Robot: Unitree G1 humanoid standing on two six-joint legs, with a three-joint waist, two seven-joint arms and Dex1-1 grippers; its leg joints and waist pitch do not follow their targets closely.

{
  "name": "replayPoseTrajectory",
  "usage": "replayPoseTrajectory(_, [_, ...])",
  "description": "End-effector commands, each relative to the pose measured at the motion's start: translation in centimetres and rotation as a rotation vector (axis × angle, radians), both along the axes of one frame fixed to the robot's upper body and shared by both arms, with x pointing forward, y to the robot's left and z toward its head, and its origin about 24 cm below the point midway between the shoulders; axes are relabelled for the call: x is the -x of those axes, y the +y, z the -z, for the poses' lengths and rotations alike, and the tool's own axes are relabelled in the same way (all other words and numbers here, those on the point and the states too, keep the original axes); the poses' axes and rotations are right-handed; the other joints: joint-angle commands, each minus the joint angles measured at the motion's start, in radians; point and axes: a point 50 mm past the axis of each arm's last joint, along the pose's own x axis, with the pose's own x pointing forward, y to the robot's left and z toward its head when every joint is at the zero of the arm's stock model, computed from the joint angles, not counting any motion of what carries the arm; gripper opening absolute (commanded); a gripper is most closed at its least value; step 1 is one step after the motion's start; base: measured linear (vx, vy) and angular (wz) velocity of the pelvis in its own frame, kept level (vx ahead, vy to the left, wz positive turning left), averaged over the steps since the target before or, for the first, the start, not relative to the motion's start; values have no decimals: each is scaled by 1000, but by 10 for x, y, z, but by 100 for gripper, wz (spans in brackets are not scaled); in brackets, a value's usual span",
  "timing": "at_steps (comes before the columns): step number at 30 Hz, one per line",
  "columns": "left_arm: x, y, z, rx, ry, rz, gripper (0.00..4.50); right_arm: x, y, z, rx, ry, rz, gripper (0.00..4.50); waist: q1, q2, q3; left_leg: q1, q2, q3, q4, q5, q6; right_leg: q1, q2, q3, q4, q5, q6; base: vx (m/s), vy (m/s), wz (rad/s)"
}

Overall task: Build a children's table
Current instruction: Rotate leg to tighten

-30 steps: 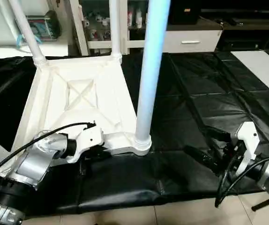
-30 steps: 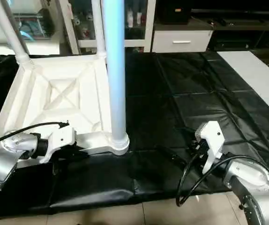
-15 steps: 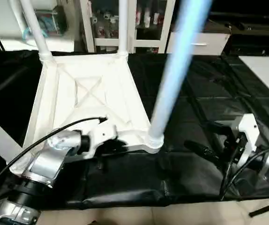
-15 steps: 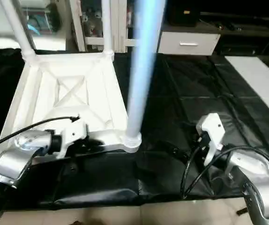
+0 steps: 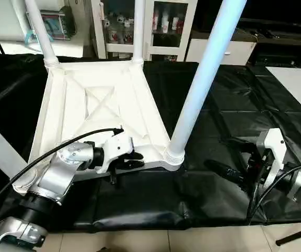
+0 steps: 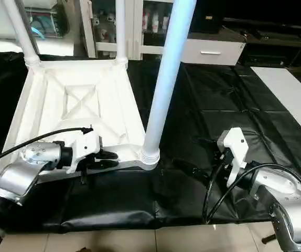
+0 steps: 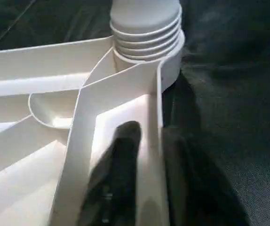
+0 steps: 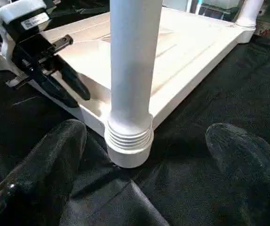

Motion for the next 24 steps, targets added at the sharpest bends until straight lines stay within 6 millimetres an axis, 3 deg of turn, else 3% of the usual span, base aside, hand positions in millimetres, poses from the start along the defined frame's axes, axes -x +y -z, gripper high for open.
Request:
replayPoseTrajectory(1, [-3, -5, -3, 5, -4, 4, 153, 1, -3, -4, 10, -13, 3, 448, -1, -1, -59, 9, 67, -30, -71, -109, 53, 37, -81, 57, -73, -97, -219, 0, 0, 0])
replayPoseTrajectory(12, [0, -3, 17, -41, 57, 4, 166, 0, -2, -3, 21, -8, -6, 448, -1, -5, -59, 9, 68, -31, -72, -124, 52, 38, -82, 56, -76, -120, -214, 0, 0, 0])
replayPoseTrajectory(17, [-2, -4, 22, -25, 86, -7, 166, -4, 1, -2, 22, -6, -26, 448, 0, -7, -56, 10, 67, -31, -73, -149, 42, 36, -83, 57, -83, -185, -196, 0, 0, 0])
replayPoseTrajectory(24, [-3, 8, 31, -168, 142, 7, 96, -8, 3, -4, 36, -9, -61, 448, -1, -4, -57, 10, 67, -34, -76, -157, 35, 36, -84, 56, -84, -200, -186, 0, 0, 0])
